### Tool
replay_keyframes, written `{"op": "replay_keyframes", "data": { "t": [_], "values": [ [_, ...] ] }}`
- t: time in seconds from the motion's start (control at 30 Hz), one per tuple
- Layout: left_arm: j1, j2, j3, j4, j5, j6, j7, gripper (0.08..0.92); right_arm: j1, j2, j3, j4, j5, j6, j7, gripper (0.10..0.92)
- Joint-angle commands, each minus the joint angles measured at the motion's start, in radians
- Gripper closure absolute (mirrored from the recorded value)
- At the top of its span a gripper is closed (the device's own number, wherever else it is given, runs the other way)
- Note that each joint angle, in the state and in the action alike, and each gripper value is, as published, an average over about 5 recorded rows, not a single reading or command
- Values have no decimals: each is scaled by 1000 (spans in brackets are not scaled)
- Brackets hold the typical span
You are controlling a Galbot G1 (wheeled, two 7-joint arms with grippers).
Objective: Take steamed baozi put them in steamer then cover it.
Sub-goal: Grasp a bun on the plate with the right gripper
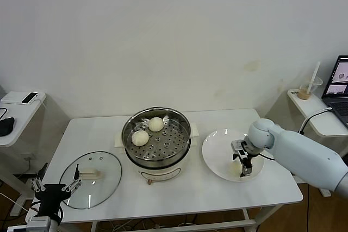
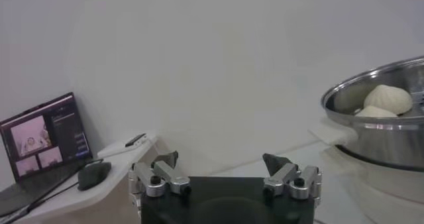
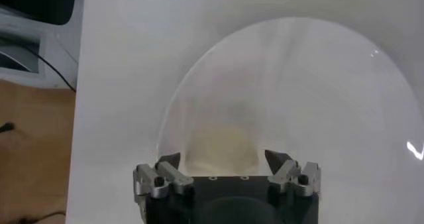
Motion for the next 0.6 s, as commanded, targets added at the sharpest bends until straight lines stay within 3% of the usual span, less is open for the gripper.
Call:
{"op": "replay_keyframes", "data": {
  "t": [0.03,0.23,0.6],
  "values": [
    [0,1,0,0,0,0,-1,177,-5,11,3,-11,-5,-2,-4,342],
    [-1,0,0,-1,-1,0,-1,177,1,8,6,-19,-3,-3,-12,430],
    [1,2,-2,-7,-3,0,-2,177,37,-11,24,-9,13,0,-24,481]
  ]
}}
